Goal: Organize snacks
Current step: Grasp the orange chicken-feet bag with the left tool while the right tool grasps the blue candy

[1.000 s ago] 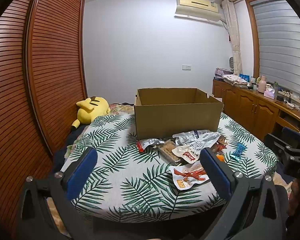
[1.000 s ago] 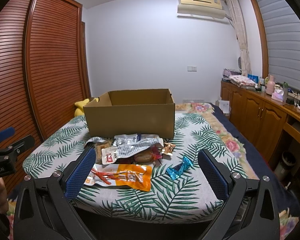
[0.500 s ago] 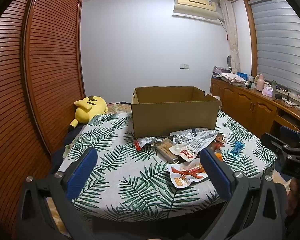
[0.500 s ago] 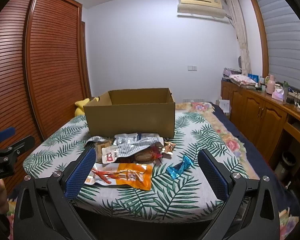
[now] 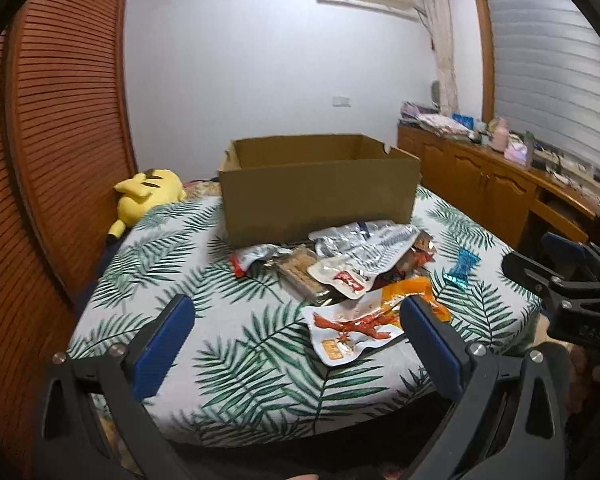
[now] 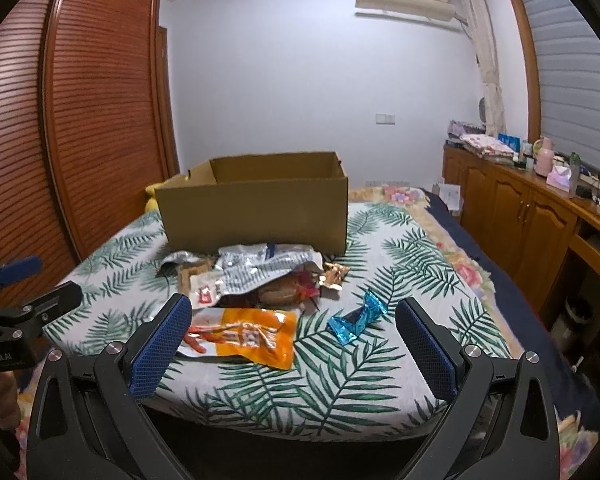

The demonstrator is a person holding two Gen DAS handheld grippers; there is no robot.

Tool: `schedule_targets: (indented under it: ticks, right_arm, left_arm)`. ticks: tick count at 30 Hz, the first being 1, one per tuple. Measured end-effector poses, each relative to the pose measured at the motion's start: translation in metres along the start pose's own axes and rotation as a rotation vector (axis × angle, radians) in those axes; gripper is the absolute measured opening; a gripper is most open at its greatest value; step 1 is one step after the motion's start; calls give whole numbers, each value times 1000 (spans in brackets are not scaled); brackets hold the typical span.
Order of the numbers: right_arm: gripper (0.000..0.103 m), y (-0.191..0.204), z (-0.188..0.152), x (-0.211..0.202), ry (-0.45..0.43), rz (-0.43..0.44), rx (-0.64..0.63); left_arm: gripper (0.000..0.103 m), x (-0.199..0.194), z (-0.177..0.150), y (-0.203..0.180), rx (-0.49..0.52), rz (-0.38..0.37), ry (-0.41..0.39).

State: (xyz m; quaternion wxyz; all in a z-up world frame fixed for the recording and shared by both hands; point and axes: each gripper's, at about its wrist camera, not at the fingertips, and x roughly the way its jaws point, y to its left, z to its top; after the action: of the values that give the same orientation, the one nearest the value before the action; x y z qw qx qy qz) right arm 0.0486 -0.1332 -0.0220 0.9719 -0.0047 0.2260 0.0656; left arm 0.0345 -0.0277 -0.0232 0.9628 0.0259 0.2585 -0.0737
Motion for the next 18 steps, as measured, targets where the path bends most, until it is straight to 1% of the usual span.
schedule_targets:
  ticks: [3,7,10,14,15,17,18]
  right_arm:
    - [102,-12,-1,19,37,-6,-17]
    - [98,-29,-3,43,94,-3,-18]
    - [92,-42,-2,60,139,12,-10]
    - [82,-57,-6,83,200,28,14]
    - [80,-60,-7,87,216,30,20]
    - [73,-66,-10,97,247,43,41]
    - [72,-68,-11,99,261,50,51]
  left_arm:
    - [103,17,1,-4,18,-35,30]
    - [102,37,3,-8,37,-89,68]
    - [102,52,6,-12,50,-142,104]
    - [101,64,9,-20,89,-184,130]
    - [101,68,9,-22,99,-202,140]
    - [98,73,10,-25,113,-226,152]
    - [98,76,10,-27,122,-239,161]
